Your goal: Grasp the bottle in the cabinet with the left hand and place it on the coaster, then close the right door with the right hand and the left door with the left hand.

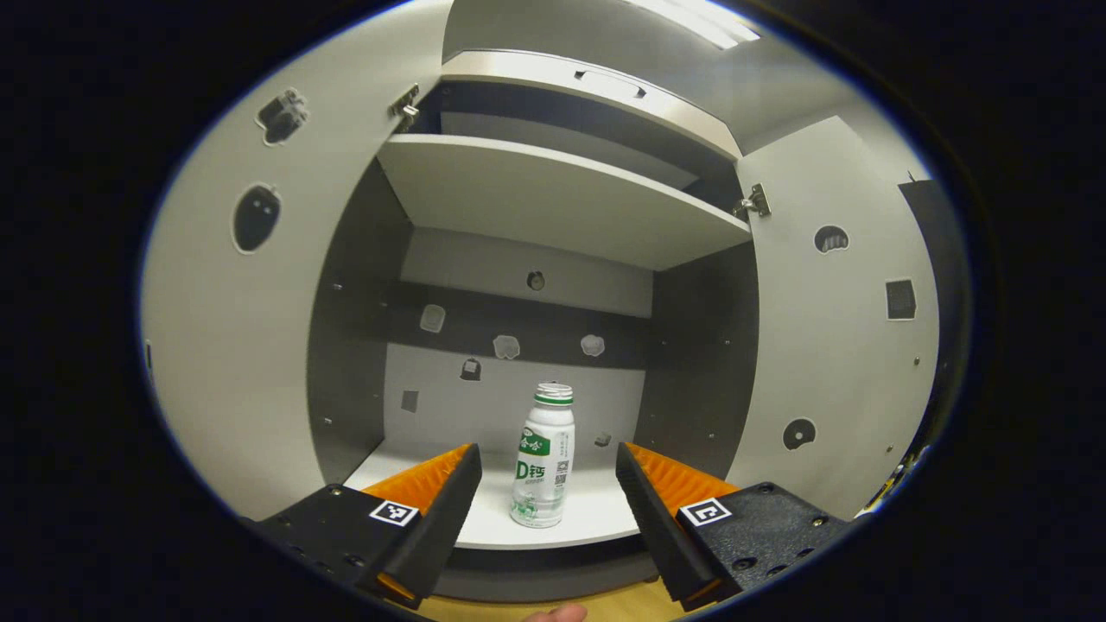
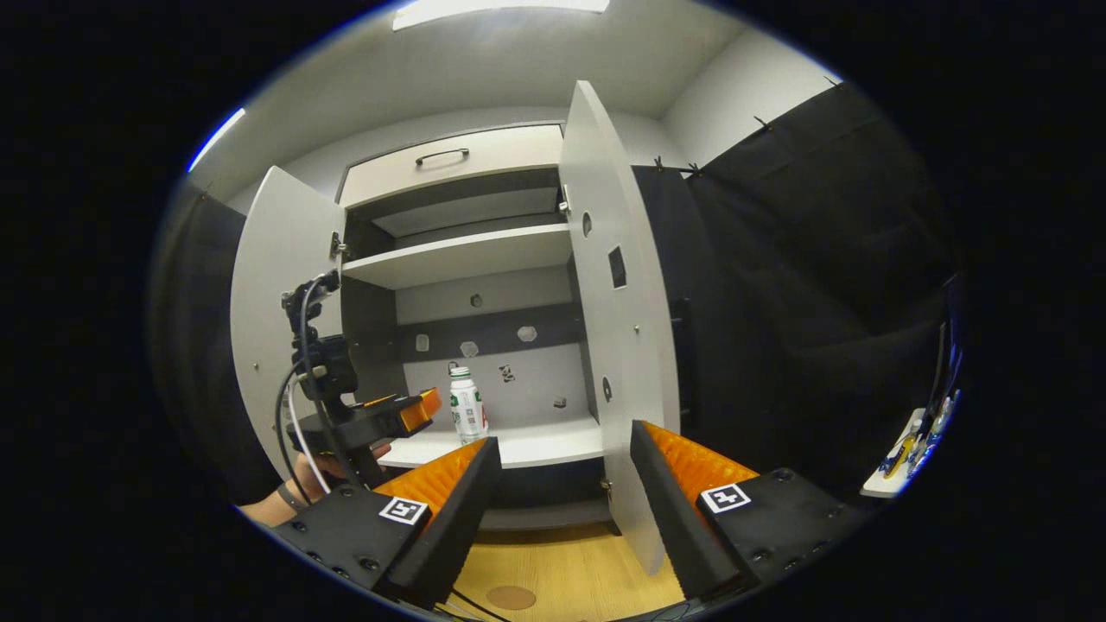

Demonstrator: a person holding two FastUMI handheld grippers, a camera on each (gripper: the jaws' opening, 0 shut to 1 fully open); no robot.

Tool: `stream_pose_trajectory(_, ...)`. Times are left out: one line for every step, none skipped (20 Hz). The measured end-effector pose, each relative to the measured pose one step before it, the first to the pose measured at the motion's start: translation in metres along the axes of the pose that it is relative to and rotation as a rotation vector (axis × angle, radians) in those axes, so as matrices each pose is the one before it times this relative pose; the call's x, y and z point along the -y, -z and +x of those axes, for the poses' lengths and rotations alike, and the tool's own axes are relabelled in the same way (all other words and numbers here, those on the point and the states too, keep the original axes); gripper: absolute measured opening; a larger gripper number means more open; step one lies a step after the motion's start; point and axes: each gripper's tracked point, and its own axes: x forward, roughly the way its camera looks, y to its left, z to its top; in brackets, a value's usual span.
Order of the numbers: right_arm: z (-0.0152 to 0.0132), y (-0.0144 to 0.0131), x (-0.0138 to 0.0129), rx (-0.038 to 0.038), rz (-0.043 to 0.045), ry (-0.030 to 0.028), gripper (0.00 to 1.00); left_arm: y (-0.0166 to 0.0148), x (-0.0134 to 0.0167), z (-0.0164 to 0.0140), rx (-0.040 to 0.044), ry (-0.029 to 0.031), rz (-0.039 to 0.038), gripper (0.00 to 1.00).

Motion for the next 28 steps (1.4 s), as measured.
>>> stream_pose_trajectory(-0.00203,0.00257,0.00836,-0.00939,-0.00297,0.01878,0.99,0.00998,0.00293,0.01797,-0.01279,0.00642,0.00081,0.95)
stream_pose_trajectory(-0.0017,0.00105,0.00762,-0.0076,-0.00477,0.01745,0.99,0.00909,0.00033,0.01382,-0.01328,-0.00792,-0.0016,0.95)
stream_pose_trajectory(-0.00209,0.00086,0.00752,-0.00281,-0.00458,0.01551,0.99,0.01005,-0.00201,0.0137,-0.01187,-0.01984,0.00129,0.95)
stream_pose_trajectory(-0.00181,-0.00033,0.00584,0.00077,-0.00343,0.01217,0.99,0.00806,-0.00239,0.01119,-0.01119,-0.02331,0.00544,0.95)
stream_pose_trajectory(-0.00115,-0.00075,0.00502,0.00184,-0.00105,0.0084,0.99,0.00656,-0.00077,0.00989,-0.00756,-0.01631,0.00766,0.95)
stream_pose_trajectory(-0.00099,0.00034,0.00353,0.00169,0.00143,0.00189,0.99,0.00555,-0.00219,0.00966,-0.00537,-0.01893,0.00617,0.95)
stream_pose_trajectory(-0.0015,0.00086,0.00217,-0.00014,0.00301,-0.00106,0.99,0.00669,-0.0026,0.00689,-0.01305,-0.01712,-0.00079,0.95)
stream_pose_trajectory(0.00046,0.00054,0.00162,-0.00104,-0.00002,-0.00082,0.99,0.00392,-0.00218,0.00572,-0.0177,-0.01671,-0.01229,0.95)
stream_pose_trajectory(0.0005,0.00174,0.00234,-0.00288,-0.00462,0.00305,0.99,-0.00127,-0.00213,0.01031,0.0085,-0.00902,-0.01522,0.95)
stream_pose_trajectory(0.00166,0.00337,0.00218,-0.00512,-0.00772,0.00461,0.99,-0.0017,-0.00395,0.00476,0.00674,-0.01538,-0.01045,0.95)
stream_pose_trajectory(0.00197,0.0011,0.00102,-0.00424,-0.0072,0.00261,0.99,-0.00293,-0.00551,0.00506,0.0156,-0.01808,0.00735,0.95)
stream_pose_trajectory(0.00042,0.00203,-0.00017,-0.00426,-0.00481,-0.0003,0.99,-0.00256,-0.0044,0.00423,0.00185,-0.01365,0.01743,0.95)
stream_pose_trajectory(0.00084,0.00086,-0.00159,-0.00175,0.00018,-0.00552,0.99,-0.00064,0.00066,-0.00037,0.00149,0.00483,0.00733,0.95)
stream_pose_trajectory(0.00066,0.00077,-0.0019,-0.00176,0.0038,-0.00841,0.99,-0.00036,0.00201,-0.00002,0.0005,0.02108,0.00195,0.95)
stream_pose_trajectory(0.00113,0.00087,-0.00225,-0.00184,0.00302,-0.00668,0.99,-0.00144,0.00398,0.00213,0.00212,0.02788,-0.00362,0.91)
stream_pose_trajectory(0.00168,0.00054,-0.00062,-0.00199,0.00184,-0.00232,0.99,-0.00157,0.00073,-0.00393,0.00276,0.00262,-0.00449,0.83)
stream_pose_trajectory(0.0019,0.00097,-0.00088,-0.00289,0.00143,-0.00089,0.99,0.00101,0.00193,-0.00114,-0.0025,0.02068,-0.01376,0.7)
stream_pose_trajectory(0.00116,0.00052,-0.00176,-0.00093,0.00167,-0.00357,0.99,0.00011,0.0013,-0.00398,0.00015,0.01496,-0.01439,0.69)
stream_pose_trajectory(0.00079,0.00055,-0.00236,0.00035,0.00069,-0.00471,0.99,0.0005,0.00174,-0.00541,-0.00518,0.01456,-0.01104,0.67)
stream_pose_trajectory(0.00108,0.00022,-0.0024,-0.00004,-0.00213,-0.00555,0.99,-0.00201,0.00045,-0.00846,0.00077,0.01095,-0.00631,0.67)
stream_pose_trajectory(0.00012,0.00015,-0.00241,-0.00118,-0.00416,-0.00571,0.99,-0.00224,0.00015,-0.00675,0.00468,0.00745,-0.00358,0.67)
stream_pose_trajectory(-0.00069,0.00043,-0.00211,0.00023,-0.0051,-0.00418,0.99,-0.00199,-0.00069,-0.00849,0.00464,0.00951,-0.00059,0.67)
stream_pose_trajectory(0.00076,-0.00053,-0.00149,0.00195,-0.00309,-0.00424,0.99,-0.00259,0.0005,-0.00798,0.00632,0.00806,-0.00052,0.67)
stream_pose_trajectory(0.00037,-0.00094,-0.00173,0.00265,-0.00153,-0.00568,0.99,-0.003,0.00081,-0.00931,0.00646,0.00866,-0.00082,0.67)
stream_pose_trajectory(0.00033,0.00003,-0.00255,0.00121,-0.00081,-0.00667,0.99,-0.0025,0.00145,-0.01094,0.00543,0.00745,0.00037,0.67)
stream_pose_trajectory(0.00096,-0.0006,-0.00218,0.00023,-0.00008,-0.00645,0.99,-0.00284,0.00102,-0.01048,0.00705,0.00735,-0.00043,0.67)
stream_pose_trajectory(0.00019,0.00013,-0.00163,0.00114,0.00189,-0.00521,0.99,-0.00314,0.00175,-0.01121,0.00835,0.008,0.00145,0.67)
stream_pose_trajectory(-0.00014,-0.00053,-0.00285,0.00113,0.00385,-0.00829,0.99,-0.00201,0.00233,-0.01207,0.01146,0.00707,0.00505,0.67)
